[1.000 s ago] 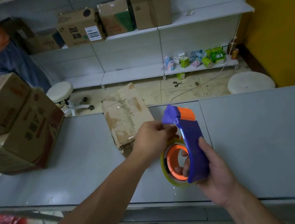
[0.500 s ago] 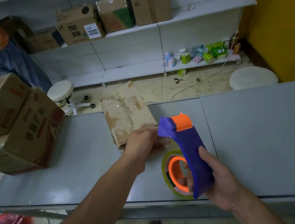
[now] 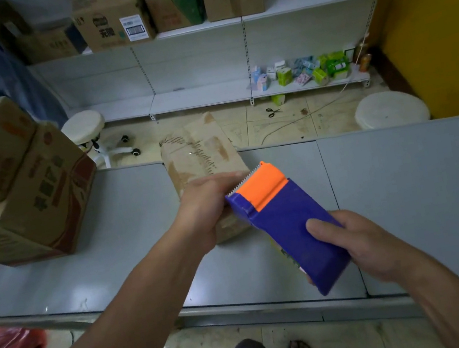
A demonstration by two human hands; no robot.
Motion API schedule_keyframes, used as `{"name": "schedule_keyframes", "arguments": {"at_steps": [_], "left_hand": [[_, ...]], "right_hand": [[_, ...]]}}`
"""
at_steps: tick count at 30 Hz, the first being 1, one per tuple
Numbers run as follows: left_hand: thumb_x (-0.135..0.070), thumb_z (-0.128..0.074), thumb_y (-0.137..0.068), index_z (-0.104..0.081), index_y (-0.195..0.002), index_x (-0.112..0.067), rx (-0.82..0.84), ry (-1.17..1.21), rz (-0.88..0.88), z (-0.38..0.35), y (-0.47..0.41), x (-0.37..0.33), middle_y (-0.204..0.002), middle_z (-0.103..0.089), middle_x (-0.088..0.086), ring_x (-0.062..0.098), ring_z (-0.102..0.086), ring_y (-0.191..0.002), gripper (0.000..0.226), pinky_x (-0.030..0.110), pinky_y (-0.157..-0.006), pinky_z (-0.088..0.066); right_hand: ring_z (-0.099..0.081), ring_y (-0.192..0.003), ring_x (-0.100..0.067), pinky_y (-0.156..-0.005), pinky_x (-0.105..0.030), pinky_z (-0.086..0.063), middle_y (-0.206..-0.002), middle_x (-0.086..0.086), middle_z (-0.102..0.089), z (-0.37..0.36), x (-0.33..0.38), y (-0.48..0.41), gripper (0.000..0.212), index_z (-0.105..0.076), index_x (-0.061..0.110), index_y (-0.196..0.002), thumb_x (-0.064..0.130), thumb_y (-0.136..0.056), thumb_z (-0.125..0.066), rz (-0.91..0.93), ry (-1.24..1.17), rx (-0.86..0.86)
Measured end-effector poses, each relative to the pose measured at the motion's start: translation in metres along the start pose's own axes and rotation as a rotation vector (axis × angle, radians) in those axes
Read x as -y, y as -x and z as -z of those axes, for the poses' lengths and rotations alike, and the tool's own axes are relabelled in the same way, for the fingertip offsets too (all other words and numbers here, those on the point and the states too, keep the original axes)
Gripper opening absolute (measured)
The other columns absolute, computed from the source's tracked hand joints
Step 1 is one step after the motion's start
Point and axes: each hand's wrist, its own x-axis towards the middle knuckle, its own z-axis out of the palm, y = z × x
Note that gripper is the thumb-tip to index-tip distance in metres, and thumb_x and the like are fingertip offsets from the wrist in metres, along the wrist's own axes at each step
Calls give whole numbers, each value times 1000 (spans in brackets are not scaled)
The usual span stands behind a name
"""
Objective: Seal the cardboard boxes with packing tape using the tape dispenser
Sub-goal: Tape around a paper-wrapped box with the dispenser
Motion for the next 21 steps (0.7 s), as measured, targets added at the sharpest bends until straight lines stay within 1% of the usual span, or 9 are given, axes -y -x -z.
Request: {"name": "schedule_keyframes", "arguments": {"at_steps": [3, 5, 6, 8, 10, 13, 17, 19, 21], "left_hand": [[-8, -68, -86, -76, -85, -5, -61, 42, -55, 10, -8, -5, -74, -74, 5, 12, -68, -62, 8, 19, -56, -54], [-8, -66, -88, -73, -91, 0, -99, 143, -74, 28, -19, -13, -74, -72, 7, 12, -65, -62, 11, 18, -58, -54], [-9, -65, -89, -73, -93, -1, -112, 159, -89, 41, -25, -18, -77, -73, 7, 12, -66, -65, 12, 18, -61, -55], [-12, -67, -88, -74, -93, -4, -109, 161, -107, 64, -32, -21, -83, -75, 7, 12, -71, -74, 11, 19, -66, -57], [-15, -70, -87, -74, -97, -5, -108, 188, -100, 78, -34, -14, -89, -76, 7, 13, -72, -81, 14, 19, -68, -56], [-16, -68, -89, -74, -101, -9, -143, 274, -87, 87, -33, 3, -89, -75, 6, 12, -71, -83, 16, 20, -73, -56], [-16, -66, -90, -71, -112, -6, -195, 439, -83, 89, -27, 27, -89, -72, 4, 11, -65, -77, 25, 22, -80, -56], [-13, -66, -91, -70, -114, -4, -249, 518, -82, 84, -21, 35, -90, -73, 6, 13, -66, -80, 26, 23, -82, -56], [-12, -66, -90, -69, -117, -4, -275, 589, -90, 83, -15, 40, -100, -74, 8, 16, -69, -90, 28, 25, -86, -56]], "right_hand": [[-67, -66, -19, -62, -26, -53, -75, -7, -71, -5, 12, 0, 38, -72, 22, -75, 58, -66, -66, 1, 69, 14], [-65, -64, -13, -58, -20, -49, -73, -3, -70, -6, 16, 1, 36, -72, 25, -74, 59, -65, -66, -11, 109, 16], [-64, -64, -12, -58, -19, -48, -74, -3, -70, -6, 18, 2, 40, -72, 25, -75, 63, -62, -70, -19, 129, 16], [-64, -66, -15, -59, -19, -47, -77, -8, -71, -6, 26, 2, 59, -72, 20, -79, 73, -53, -74, -34, 191, 1], [-66, -70, -21, -60, -20, -50, -84, -12, -72, -5, 39, -2, 71, -70, 14, -85, 75, -50, -75, -79, 294, -13], [-70, -75, -21, -62, -19, -52, -86, -8, -74, -1, 68, -14, 72, -69, 12, -92, 71, -51, -73, -170, 462, -10], [-71, -85, -28, -70, -27, -52, -91, -8, -75, 4, 105, -30, 84, -73, 18, -93, 83, -39, -71, -268, 669, 23], [-72, -81, -24, -66, -23, -52, -89, -6, -75, 5, 119, -39, 81, -74, 23, -89, 84, -36, -70, -315, 726, 57], [-72, -80, -23, -65, -23, -52, -89, -6, -75, 4, 131, -49, 75, -74, 29, -88, 83, -37, -71, -333, 769, 114]]}}
